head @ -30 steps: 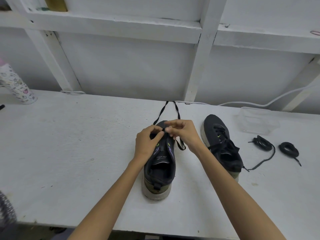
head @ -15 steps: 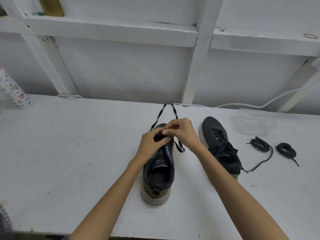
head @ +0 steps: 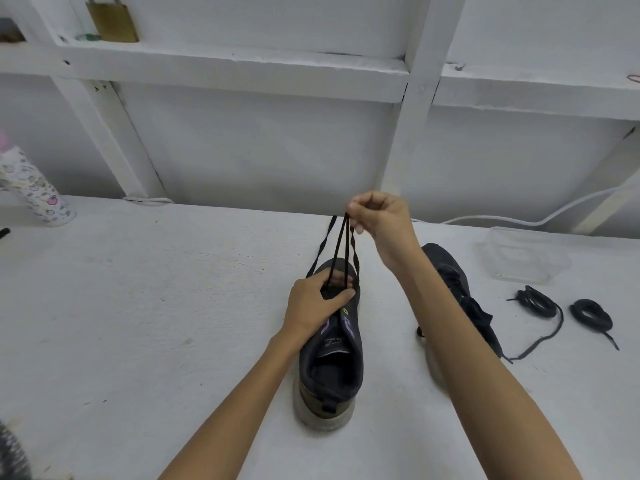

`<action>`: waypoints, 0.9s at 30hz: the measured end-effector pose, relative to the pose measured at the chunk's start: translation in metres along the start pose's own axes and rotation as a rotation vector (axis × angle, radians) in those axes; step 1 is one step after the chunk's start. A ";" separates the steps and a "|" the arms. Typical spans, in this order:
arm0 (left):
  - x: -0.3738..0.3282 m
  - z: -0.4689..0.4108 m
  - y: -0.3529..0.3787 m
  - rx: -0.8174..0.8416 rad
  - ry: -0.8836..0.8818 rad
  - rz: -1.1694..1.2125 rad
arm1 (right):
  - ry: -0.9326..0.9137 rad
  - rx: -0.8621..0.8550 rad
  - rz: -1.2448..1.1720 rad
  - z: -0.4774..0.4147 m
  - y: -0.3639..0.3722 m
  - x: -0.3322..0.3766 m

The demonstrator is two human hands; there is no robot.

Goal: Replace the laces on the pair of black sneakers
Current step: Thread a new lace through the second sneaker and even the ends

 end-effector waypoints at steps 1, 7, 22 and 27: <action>0.001 0.000 0.000 0.000 -0.012 0.002 | 0.003 -0.021 -0.050 -0.008 0.002 0.006; -0.001 -0.004 0.000 -0.018 -0.104 0.073 | 0.026 -0.121 -0.236 -0.040 0.009 0.013; -0.001 -0.011 0.005 -0.039 -0.156 0.024 | 0.414 0.245 0.712 0.008 -0.017 -0.056; -0.002 -0.009 0.004 -0.037 -0.155 -0.035 | 0.234 0.101 0.592 0.013 -0.008 -0.055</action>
Point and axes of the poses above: each hand's wrist, its own z-axis away from the middle knuckle, its own y-axis out of the palm, x = y × z, the point moved 1 cm from there along -z, towards the middle knuckle
